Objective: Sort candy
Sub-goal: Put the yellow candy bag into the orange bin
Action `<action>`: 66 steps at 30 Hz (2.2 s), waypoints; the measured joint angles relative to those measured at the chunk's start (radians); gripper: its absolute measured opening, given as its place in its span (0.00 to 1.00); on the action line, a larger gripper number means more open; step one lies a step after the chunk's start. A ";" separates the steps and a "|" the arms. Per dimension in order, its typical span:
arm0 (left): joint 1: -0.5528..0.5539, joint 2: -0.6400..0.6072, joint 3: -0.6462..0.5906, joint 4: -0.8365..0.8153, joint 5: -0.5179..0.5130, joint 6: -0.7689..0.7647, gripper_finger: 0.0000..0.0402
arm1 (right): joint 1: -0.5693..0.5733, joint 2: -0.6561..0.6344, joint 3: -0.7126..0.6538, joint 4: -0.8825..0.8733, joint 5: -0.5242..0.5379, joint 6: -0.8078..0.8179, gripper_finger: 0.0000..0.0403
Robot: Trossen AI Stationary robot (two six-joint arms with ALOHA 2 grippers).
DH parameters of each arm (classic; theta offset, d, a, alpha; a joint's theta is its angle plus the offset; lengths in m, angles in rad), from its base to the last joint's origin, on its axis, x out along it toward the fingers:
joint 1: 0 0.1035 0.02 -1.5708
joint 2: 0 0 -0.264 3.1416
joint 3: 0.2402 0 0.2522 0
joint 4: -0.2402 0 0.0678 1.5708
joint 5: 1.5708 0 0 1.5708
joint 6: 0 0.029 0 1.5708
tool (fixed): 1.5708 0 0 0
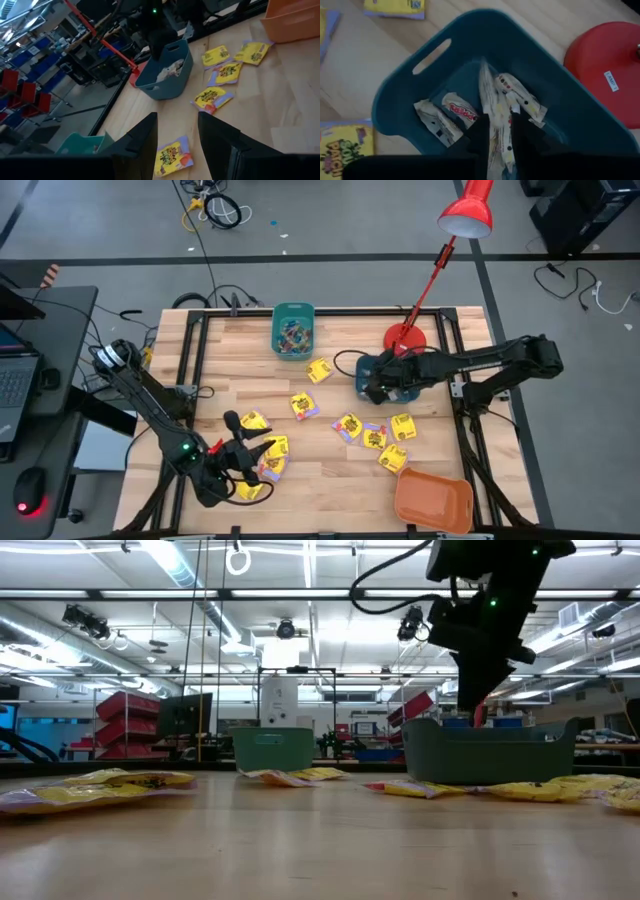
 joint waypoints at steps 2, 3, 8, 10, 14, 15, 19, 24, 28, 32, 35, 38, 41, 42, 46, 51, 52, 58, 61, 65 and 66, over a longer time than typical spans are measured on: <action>0.002 0.000 0.000 -0.001 0.013 -0.001 0.35 | 0.008 0.017 0.000 0.000 0.007 0.001 0.18; 0.002 0.000 0.000 -0.002 0.019 -0.001 0.35 | 0.013 0.021 0.000 0.004 0.014 0.002 0.19; 0.002 0.000 0.000 -0.005 0.041 -0.002 0.35 | 0.087 0.001 0.019 0.070 0.119 -0.024 0.19; 0.002 0.000 0.000 -0.005 0.044 -0.003 0.35 | 0.127 -0.024 0.035 0.123 0.154 -0.075 0.18; 0.045 0.000 0.000 -0.004 0.124 0.039 0.35 | 0.194 -0.064 0.058 0.244 0.134 -0.242 0.17; 0.067 0.000 0.000 -0.004 0.150 0.061 0.35 | 0.205 -0.070 0.063 0.268 0.123 -0.270 0.16; 0.169 0.000 0.000 -0.004 0.211 0.180 0.35 | 0.230 -0.077 0.080 0.312 0.095 -0.331 0.16; 0.310 0.000 0.000 -0.006 0.306 0.384 0.34 | 0.229 -0.077 0.086 0.308 0.014 -0.349 0.16; 0.418 0.000 0.000 -0.003 0.442 0.480 0.32 | 0.227 -0.077 0.086 0.290 -0.061 -0.349 0.16; 0.497 0.000 0.000 -0.002 0.675 0.497 0.29 | 0.245 -0.077 0.086 0.275 -0.148 -0.340 0.16; 0.533 0.000 0.000 0.016 0.899 0.496 0.28 | 0.273 -0.077 0.086 0.256 -0.214 -0.294 0.16; 0.542 0.000 0.000 0.062 1.035 0.490 0.27 | 0.312 -0.077 0.086 0.239 -0.263 -0.219 0.16; 0.536 0.000 0.000 0.107 1.081 0.491 0.27 | 0.354 -0.077 0.086 0.200 -0.282 -0.117 0.15; 0.536 0.000 0.000 0.116 1.086 0.491 0.27 | 0.366 -0.077 0.086 0.182 -0.281 -0.066 0.15; 0.537 0.000 0.000 0.102 1.064 0.494 0.27 | 0.399 -0.070 0.086 0.079 -0.264 0.142 0.14; 0.555 0.000 0.000 0.059 0.992 0.543 0.27 | 0.353 -0.067 0.086 0.249 -0.205 0.020 0.11; 0.562 0.000 0.000 0.060 0.985 0.554 0.27 | 0.332 -0.063 0.087 0.305 -0.185 -0.041 0.10; 0.589 0.000 -0.005 0.057 0.982 0.550 0.27 | 0.289 -0.059 0.087 0.322 -0.247 -0.249 0.04; 0.590 0.000 -0.038 0.063 0.982 0.552 0.27 | 0.295 -0.059 0.087 0.202 -0.258 -0.175 0.01; 0.596 0.000 -0.098 0.144 0.982 0.553 0.27 | 0.323 -0.059 0.087 0.057 -0.281 -0.011 0.01; 0.598 0.000 -0.114 0.165 0.982 0.553 0.27 | 0.330 -0.059 0.087 0.029 -0.299 0.021 0.01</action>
